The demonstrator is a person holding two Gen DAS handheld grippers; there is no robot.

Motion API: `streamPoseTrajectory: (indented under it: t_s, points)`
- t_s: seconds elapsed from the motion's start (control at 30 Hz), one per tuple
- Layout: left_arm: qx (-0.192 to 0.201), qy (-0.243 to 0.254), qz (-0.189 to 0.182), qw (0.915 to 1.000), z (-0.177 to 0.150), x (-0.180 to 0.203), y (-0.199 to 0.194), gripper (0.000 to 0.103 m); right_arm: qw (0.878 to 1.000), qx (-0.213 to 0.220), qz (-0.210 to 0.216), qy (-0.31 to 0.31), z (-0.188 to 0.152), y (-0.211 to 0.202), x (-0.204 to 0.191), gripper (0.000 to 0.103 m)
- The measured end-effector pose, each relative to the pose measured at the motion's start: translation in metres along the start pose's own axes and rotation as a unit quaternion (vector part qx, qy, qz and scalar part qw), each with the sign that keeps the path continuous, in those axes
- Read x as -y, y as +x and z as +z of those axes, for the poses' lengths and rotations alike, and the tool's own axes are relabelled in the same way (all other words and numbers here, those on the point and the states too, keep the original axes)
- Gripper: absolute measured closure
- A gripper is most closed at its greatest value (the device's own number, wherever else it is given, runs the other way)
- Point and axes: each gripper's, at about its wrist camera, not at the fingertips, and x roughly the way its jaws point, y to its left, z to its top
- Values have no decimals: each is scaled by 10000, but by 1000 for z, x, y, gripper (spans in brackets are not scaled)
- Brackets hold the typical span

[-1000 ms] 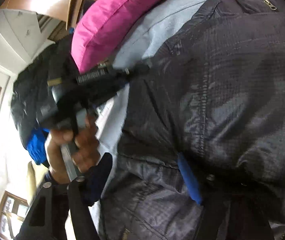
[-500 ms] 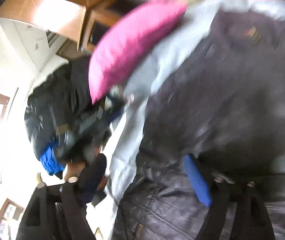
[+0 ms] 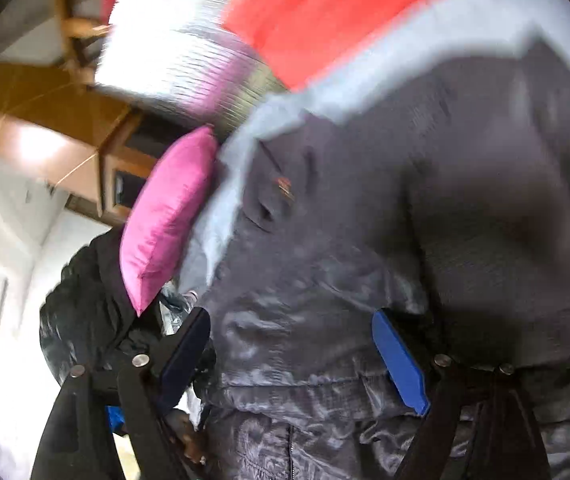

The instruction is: Fold large clothes

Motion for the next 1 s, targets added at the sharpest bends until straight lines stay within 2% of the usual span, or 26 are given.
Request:
streamPoseTrajectory:
  t_s: [0.07,0.17,0.2,0.27,0.33,0.37,0.47,0.53,0.57,0.6,0.7,0.8,0.87,0.9,0.93,0.97,1.0]
  points:
    - [143,-45,-255,9996,7,12,-15,27,9996,227,-27,-143,9,-16,-6,14]
    - [116,-26,-519,9986,11,40,-16,23,9968,524,-581,134,22,-26,20,13]
    - [81,46,-560,9984,10,49,-13,23,9956,474,-759,267,25,-23,36,14]
    - [-121,315,-464,9984,5,73,8,23,9960,398,-709,379,27,-21,53,14]
    - [-459,508,-231,9974,-2,84,32,23,9967,406,-630,311,28,-27,45,13]
    - [-511,544,-158,9971,-6,86,39,23,9970,428,-599,244,29,-29,40,13]
    - [-340,617,-109,9975,-8,88,39,23,9973,571,-458,99,33,-38,27,13]
    - [-374,557,-143,9976,-7,88,40,23,9926,634,-1031,8,36,-38,32,13]
    - [-367,496,-153,9980,-6,88,37,23,9925,524,-1098,87,35,-33,44,13]
    - [-310,411,-184,9985,-4,88,31,23,9936,380,-1037,221,34,-27,52,14]
    - [28,265,-325,9991,0,91,9,23,9943,592,-861,215,31,-41,45,13]
    - [-17,341,-409,9986,-1,104,16,21,9955,685,-652,53,32,-51,28,13]
    - [-397,534,-132,9977,-10,116,41,20,9940,694,-849,49,31,-45,32,13]
    - [-583,644,59,9962,-15,121,54,19,9913,543,-1187,152,30,-35,42,13]
    - [-467,736,180,9960,-17,126,56,17,9915,383,-1229,190,28,-25,50,13]
    - [-280,839,326,9955,-19,130,51,16,9919,427,-1189,120,25,-26,53,13]
    - [-296,856,338,9953,-19,131,49,16,9916,514,-1184,105,23,-32,48,13]
